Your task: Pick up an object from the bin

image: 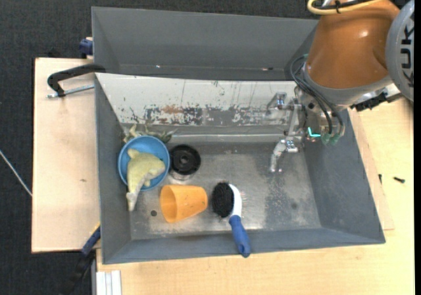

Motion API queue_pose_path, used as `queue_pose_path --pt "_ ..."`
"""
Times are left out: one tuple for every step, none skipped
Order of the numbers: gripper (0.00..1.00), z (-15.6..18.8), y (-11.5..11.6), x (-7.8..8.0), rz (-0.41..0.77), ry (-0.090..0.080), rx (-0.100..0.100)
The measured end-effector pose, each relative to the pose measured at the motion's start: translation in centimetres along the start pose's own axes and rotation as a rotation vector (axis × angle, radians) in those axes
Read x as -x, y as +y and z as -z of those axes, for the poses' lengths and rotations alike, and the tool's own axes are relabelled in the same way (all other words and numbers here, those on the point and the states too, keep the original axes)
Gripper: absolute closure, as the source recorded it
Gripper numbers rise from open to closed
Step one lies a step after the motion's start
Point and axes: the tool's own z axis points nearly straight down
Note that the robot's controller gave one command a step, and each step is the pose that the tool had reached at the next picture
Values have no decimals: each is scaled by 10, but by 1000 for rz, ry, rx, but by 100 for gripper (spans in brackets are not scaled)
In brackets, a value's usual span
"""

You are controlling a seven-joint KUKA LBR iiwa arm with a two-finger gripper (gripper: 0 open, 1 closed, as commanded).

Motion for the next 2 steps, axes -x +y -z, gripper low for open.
queue_pose_path --pt "0 -153 48 11 134 -2 -1" --pt "0 -26 115 6 185 -21 2"
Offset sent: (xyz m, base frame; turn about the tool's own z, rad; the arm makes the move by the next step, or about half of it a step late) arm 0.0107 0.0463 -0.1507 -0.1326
